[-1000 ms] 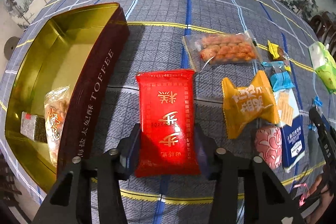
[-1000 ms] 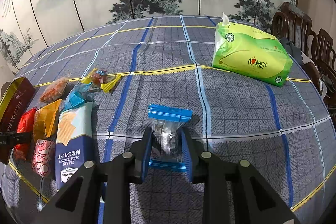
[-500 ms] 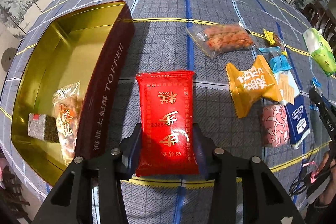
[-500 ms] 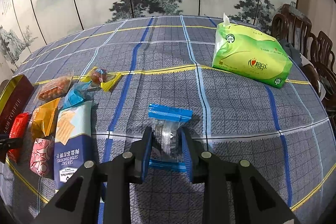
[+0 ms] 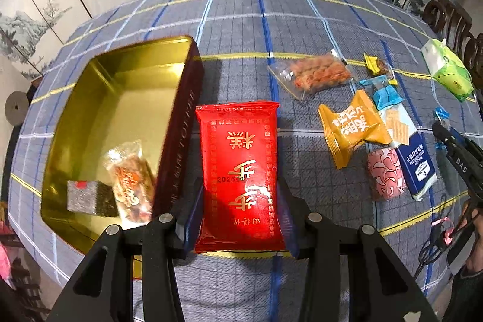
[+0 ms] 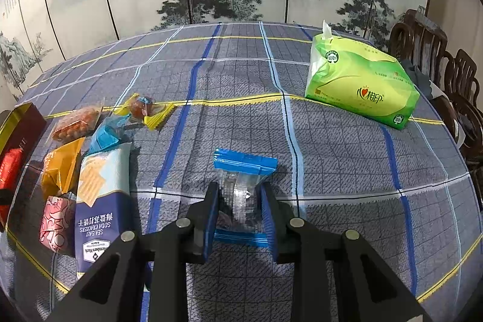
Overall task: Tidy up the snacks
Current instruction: 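Carry the red packet into the gold tin and open the left gripper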
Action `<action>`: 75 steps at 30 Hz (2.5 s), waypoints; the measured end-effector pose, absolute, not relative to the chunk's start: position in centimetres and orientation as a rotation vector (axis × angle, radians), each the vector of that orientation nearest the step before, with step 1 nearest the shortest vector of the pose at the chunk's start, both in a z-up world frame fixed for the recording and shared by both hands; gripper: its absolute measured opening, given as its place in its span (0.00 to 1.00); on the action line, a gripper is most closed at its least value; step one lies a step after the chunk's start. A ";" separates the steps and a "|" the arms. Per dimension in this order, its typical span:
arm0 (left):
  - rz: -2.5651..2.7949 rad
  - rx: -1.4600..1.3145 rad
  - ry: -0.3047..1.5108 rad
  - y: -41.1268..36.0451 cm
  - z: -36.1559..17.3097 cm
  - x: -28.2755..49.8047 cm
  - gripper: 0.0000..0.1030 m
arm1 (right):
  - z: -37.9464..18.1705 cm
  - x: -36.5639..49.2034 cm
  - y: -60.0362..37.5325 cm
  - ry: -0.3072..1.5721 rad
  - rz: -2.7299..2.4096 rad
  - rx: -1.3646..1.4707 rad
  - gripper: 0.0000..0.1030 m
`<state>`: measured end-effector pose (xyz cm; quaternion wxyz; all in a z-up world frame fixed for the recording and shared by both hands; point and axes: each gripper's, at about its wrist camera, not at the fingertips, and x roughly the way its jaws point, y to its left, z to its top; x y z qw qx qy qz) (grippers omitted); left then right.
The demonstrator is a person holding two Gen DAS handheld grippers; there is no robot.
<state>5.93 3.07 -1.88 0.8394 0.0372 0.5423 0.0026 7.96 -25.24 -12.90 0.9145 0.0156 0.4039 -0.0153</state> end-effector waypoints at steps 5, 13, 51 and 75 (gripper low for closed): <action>0.013 0.080 1.112 4.5 -0.5 6.0 0.40 | -12.9 7.9 -25.1 0.833 -0.036 0.024 0.28; 0.084 0.058 1.083 9.6 1.0 6.3 0.40 | -12.8 7.9 -24.8 0.835 -0.044 0.010 0.28; 0.200 0.053 1.170 19.0 -2.2 6.0 0.45 | -12.7 7.8 -24.7 0.835 -0.050 -0.002 0.28; 0.154 -0.025 1.131 18.6 -0.6 4.4 0.61 | -12.7 7.8 -24.7 0.835 -0.053 -0.002 0.27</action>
